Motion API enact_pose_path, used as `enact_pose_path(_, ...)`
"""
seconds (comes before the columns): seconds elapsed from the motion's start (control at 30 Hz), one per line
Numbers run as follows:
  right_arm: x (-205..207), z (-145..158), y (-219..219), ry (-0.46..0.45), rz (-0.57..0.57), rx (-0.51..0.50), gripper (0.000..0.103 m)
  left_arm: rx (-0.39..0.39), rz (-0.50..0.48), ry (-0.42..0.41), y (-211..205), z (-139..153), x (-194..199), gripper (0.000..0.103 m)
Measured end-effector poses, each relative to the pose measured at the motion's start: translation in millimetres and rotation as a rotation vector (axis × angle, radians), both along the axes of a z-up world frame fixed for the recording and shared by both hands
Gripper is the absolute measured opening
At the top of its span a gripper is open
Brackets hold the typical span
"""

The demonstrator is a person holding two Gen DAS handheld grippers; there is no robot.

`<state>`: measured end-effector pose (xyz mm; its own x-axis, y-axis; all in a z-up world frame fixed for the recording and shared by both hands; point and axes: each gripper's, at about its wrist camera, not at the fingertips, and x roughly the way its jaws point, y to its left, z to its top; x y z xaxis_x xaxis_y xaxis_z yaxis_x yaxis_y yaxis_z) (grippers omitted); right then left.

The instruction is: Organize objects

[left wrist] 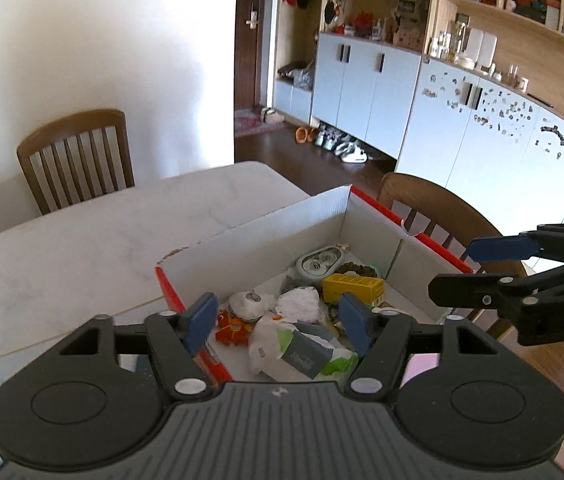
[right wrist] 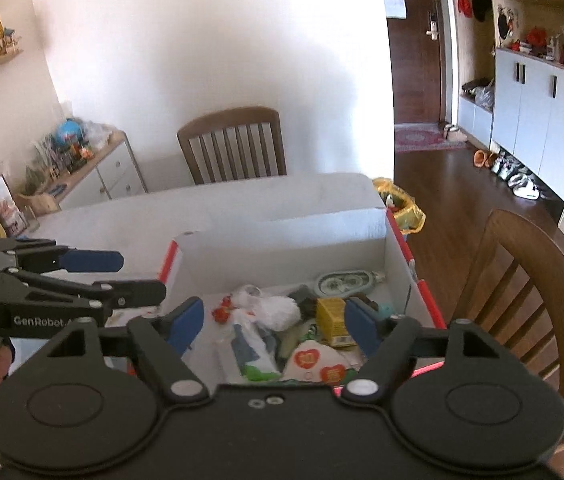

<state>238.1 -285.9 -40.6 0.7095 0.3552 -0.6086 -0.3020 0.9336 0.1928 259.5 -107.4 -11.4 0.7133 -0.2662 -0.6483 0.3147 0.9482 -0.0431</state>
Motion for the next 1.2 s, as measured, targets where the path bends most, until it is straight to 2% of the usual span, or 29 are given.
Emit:
enact_pose_path(0.07,-7,3,3,-0.019,-0.007,0.008,0.086,-0.002,0.000,-0.022,4,3,-8,0.078)
enact_pose_path(0.27,-27,8,8,-0.060,-0.025,0.054,0.091,0.002,-0.016,-0.051,14,9,-29,0.079)
enact_pose_path(0.37,-36,8,9,-0.079,-0.038,0.075,0.100,0.002,-0.020,-0.065,18,9,-38,0.084)
enact_pose_path(0.47,-43,10,11,-0.097,-0.041,0.084,0.101,-0.001,-0.019,-0.069,23,9,-44,0.085)
enact_pose_path(0.63,-55,11,15,-0.111,-0.043,0.100,0.102,-0.017,-0.018,-0.081,30,8,-52,0.101)
enact_pose_path(0.93,-72,12,27,-0.134,-0.075,0.105,0.102,-0.042,-0.035,-0.100,36,9,-67,0.103)
enact_pose_path(1.2,-80,12,31,-0.131,-0.083,0.114,0.102,-0.063,-0.036,-0.155,42,12,-80,0.103)
